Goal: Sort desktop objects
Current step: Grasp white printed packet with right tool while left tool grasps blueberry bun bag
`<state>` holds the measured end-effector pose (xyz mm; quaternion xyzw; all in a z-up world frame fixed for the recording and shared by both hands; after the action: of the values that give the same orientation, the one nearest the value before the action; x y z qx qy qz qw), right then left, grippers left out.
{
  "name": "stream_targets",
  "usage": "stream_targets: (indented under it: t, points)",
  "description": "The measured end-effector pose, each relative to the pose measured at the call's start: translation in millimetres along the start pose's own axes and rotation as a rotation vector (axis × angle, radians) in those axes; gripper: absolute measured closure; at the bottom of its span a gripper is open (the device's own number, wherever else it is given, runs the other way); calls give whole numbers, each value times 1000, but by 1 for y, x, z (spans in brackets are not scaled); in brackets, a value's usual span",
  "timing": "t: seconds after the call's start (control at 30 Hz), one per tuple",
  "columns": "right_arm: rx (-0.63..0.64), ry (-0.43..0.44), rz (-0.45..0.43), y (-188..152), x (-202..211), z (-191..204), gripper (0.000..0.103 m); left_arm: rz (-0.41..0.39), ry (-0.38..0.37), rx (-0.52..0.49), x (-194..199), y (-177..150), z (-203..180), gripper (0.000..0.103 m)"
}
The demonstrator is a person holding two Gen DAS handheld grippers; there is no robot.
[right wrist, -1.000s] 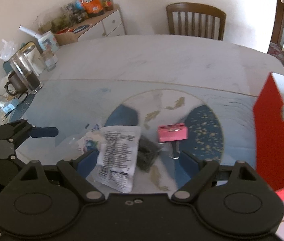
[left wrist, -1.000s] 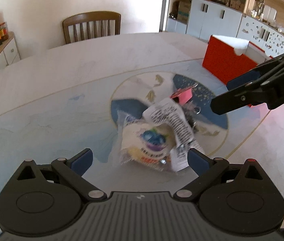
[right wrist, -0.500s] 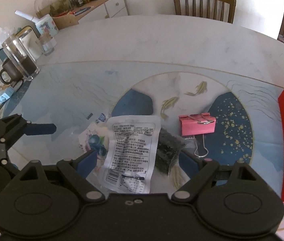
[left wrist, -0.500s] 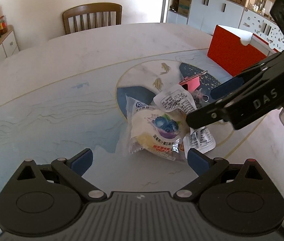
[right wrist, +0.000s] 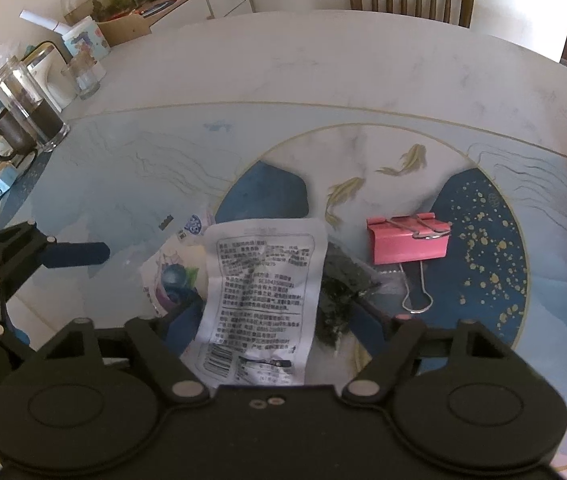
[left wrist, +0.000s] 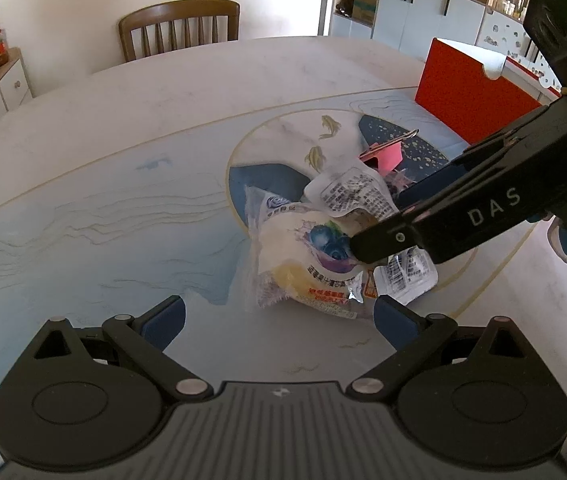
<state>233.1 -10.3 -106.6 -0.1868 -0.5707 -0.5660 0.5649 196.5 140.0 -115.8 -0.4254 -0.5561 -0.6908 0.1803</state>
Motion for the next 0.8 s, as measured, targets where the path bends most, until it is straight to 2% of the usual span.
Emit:
stream_targets:
  t: [0.07,0.13,0.53,0.8]
  points:
    - [-7,15,2,1,-1,0,40,-2,-1,-1,0,1,0,2]
    - [-7,24,2,2,0,1,44,-8,-4,-4,1,2,-1,2]
    - [-21,-7,-23,-2,21,-15,44,-27,-17,-60,-11,16,-15,2]
    - [-39,3,-28,-8,31,-23,45,-21,-4,-90,-28,23,-22,3]
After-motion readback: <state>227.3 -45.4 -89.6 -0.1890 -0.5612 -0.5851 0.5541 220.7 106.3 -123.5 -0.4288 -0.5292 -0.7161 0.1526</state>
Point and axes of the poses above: each gripper's, at about its wrist camera, not at the fingertips, and x roughly against the way its jaws point, z to its left, y to its top, the point moved 1 cm from there along -x, roughly the way its jaws point, and after that the axes turned 6 degrees about -x, right-handed, at the moved point
